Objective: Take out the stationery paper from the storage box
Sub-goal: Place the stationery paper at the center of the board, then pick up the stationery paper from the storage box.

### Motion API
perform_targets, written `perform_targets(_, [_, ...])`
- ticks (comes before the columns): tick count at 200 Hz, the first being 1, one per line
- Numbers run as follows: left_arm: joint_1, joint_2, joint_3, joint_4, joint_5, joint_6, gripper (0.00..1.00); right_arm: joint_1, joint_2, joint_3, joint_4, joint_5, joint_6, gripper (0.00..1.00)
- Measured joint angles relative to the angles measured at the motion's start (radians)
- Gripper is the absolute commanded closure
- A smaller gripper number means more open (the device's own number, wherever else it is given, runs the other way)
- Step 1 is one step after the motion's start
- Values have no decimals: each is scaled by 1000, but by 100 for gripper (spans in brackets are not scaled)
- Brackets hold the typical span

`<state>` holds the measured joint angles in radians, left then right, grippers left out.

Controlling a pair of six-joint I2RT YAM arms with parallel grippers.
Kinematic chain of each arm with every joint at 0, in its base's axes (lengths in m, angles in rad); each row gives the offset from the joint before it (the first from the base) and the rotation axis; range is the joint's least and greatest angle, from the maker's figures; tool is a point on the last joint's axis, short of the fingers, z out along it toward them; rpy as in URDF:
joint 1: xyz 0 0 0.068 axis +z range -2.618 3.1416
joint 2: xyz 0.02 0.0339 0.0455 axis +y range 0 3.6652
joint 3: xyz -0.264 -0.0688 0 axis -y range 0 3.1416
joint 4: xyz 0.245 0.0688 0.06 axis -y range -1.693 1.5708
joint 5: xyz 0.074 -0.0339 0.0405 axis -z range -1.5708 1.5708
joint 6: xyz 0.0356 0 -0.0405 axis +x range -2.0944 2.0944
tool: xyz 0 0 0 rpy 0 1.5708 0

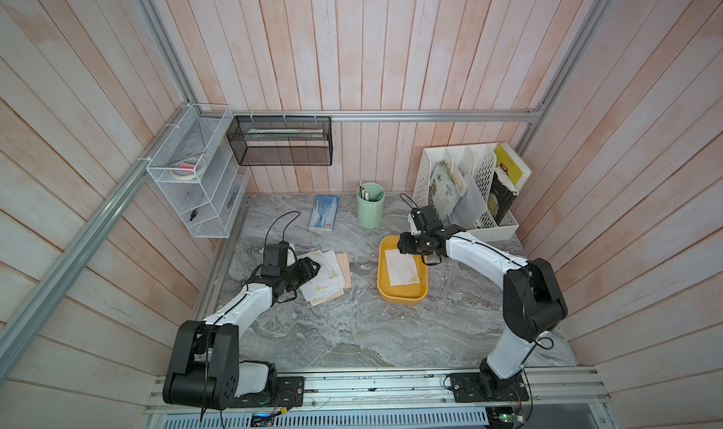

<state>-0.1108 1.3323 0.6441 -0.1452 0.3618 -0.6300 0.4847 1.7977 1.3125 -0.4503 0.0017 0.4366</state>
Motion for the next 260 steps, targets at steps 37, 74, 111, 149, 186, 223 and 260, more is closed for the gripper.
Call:
perform_targets(37, [0,-57,32,-98,-119,4,30,28,142,146,-142,113,1,44])
perform_targets(74, [0,-127,51,-155,-193,18,29,36,222,211,-240,200,14,41])
perform_targets(111, [0,-135,51,-166,-207,21,29,36,254,240,-288,238,35,36])
perform_targets(149, [0,-129,51,-172,-206,21,29,21,254,206,-246,187,43,35])
perform_targets(186, [0,-129,51,-174,-206,21,29,0,255,190,-226,137,45,35])
perform_targets(223, [0,-129,51,-174,-206,21,29,-2,276,179,-195,97,45,35])
perform_targets(260, [0,-129,51,-176,-206,21,29,-2,276,172,-163,86,45,39])
